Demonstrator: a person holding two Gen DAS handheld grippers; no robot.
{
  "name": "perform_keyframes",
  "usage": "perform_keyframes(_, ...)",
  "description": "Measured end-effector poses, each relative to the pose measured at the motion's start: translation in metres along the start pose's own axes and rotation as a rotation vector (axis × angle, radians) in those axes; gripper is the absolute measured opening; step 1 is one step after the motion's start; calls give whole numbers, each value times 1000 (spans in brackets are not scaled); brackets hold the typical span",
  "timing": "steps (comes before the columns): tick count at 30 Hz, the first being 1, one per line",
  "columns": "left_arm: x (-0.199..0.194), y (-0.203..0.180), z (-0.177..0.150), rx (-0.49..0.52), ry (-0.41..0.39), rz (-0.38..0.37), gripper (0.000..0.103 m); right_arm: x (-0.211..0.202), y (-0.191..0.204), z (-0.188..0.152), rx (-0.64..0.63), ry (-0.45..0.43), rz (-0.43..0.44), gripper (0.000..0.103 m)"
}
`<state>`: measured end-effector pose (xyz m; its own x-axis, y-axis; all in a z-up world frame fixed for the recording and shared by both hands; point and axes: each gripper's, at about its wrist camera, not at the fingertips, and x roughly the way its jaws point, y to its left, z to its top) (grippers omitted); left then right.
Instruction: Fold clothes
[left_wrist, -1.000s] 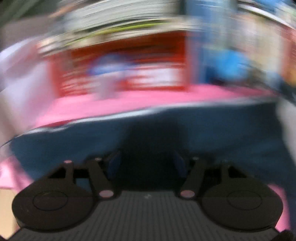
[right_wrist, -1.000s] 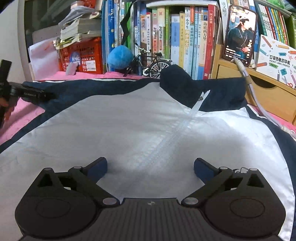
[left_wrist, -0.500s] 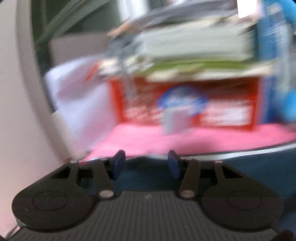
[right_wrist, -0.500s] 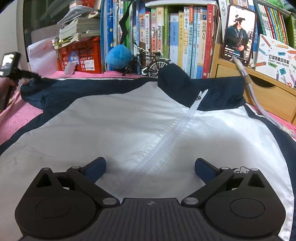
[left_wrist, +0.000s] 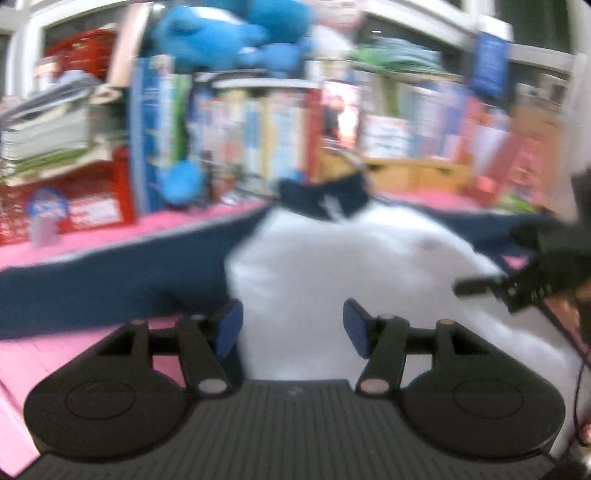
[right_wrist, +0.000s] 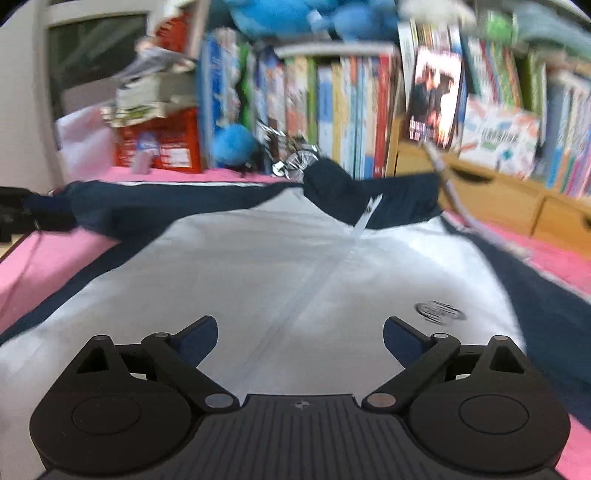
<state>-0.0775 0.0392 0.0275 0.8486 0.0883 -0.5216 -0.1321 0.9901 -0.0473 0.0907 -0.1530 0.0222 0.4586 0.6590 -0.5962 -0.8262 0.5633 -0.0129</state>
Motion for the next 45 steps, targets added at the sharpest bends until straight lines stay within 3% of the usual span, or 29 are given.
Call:
perform_keyframes(4, -31, -31, -34, 0, -9, -49, 61, -70, 24, -33, -107, -67, -13, 101)
perform_keyframes(8, -54, -49, -66, -26, -17, -34, 65, -124, 50, -79, -127, -159, -44, 102)
perform_keyframes(11, -57, -52, -92, -10, 7, 61, 65, -144, 64, -115, -3, -225, -43, 102)
perform_keyframes(13, -58, -49, -115, 19, 28, 164, 65, -146, 71, -139, 59, -268, -65, 102)
perform_keyframes(15, -71, -41, -129, 4, -33, 180, 65, -146, 76, -159, 86, -295, -115, 101)
perform_keyframes(19, -84, -33, -130, -70, -31, 192, 67, -136, 63, -189, 82, -253, -295, 98)
perform_keyframes(25, -100, -39, -118, -167, -1, 140, 65, -159, 24, -199, 231, -211, -496, 97)
perform_keyframes(27, -110, -52, -114, -177, -6, 119, 74, -171, 30, -198, 268, -194, -483, 96)
perform_keyframes(29, -116, -69, -109, -148, -14, 138, 77, -184, 42, -194, 281, -177, -450, 96)
perform_keyframes(36, -118, -107, -105, -75, -5, 114, 79, -210, 119, -181, 121, -198, -302, 101)
perform_keyframes(45, -109, -115, -112, -54, 34, 114, 79, -199, 132, -182, 132, -157, -285, 102)
